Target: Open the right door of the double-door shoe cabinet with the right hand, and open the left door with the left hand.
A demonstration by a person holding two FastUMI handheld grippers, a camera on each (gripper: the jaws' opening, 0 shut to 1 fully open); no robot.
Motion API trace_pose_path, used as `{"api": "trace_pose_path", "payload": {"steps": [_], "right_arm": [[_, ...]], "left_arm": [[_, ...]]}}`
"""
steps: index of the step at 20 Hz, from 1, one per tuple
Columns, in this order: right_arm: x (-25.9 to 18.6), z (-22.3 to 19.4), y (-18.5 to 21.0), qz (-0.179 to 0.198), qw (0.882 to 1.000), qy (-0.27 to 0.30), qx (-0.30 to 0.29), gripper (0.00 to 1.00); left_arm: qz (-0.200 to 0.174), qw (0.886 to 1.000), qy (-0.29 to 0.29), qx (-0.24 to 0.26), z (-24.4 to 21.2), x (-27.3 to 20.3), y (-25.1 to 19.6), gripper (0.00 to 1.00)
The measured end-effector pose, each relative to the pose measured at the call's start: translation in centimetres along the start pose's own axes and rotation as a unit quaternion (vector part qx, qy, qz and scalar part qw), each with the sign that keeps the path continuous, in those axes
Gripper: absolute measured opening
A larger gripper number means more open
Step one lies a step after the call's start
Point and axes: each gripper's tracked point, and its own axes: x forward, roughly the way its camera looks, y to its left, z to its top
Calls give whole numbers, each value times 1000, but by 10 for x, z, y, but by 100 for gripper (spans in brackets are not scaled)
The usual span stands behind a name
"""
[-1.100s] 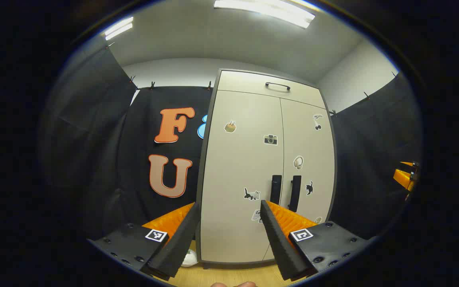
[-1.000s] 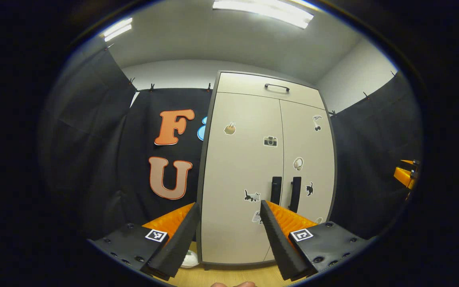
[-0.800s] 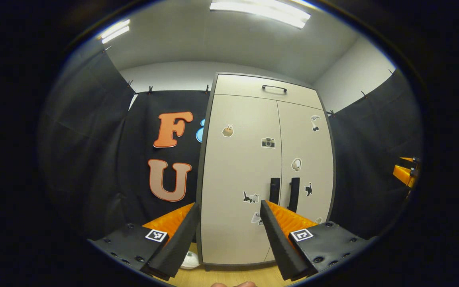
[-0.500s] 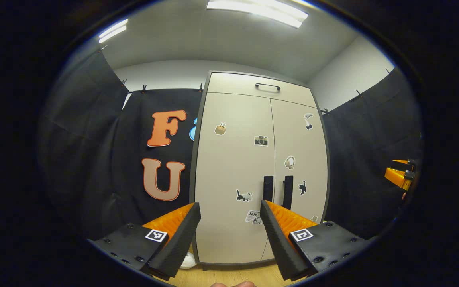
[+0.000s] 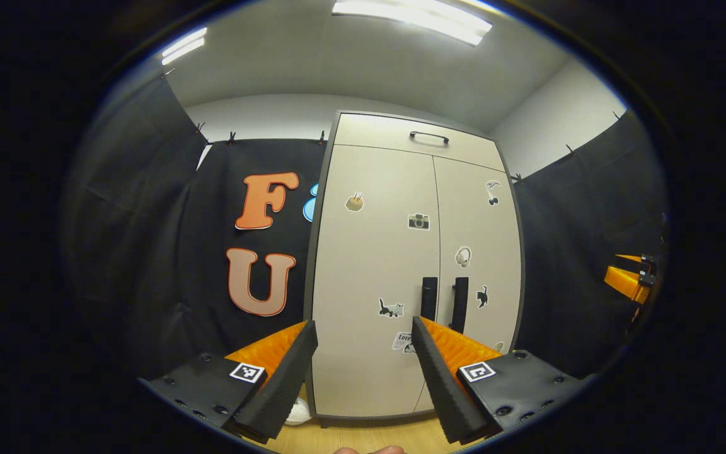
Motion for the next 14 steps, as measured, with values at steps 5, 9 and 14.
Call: {"api": "trace_pose_path", "payload": {"steps": [5,9,14], "right_arm": [[24,-26,39,22,999,28,-4,88],[52,-34,78,49,997,47,19,88],[96,-37,122,72,994,74,46,88]], "left_arm": [[2,1000,4,3,-2,-3,5,96],[4,1000,-1,7,-2,-8,14,96],[18,1000,-4,16,-4,-10,36,95]]}}
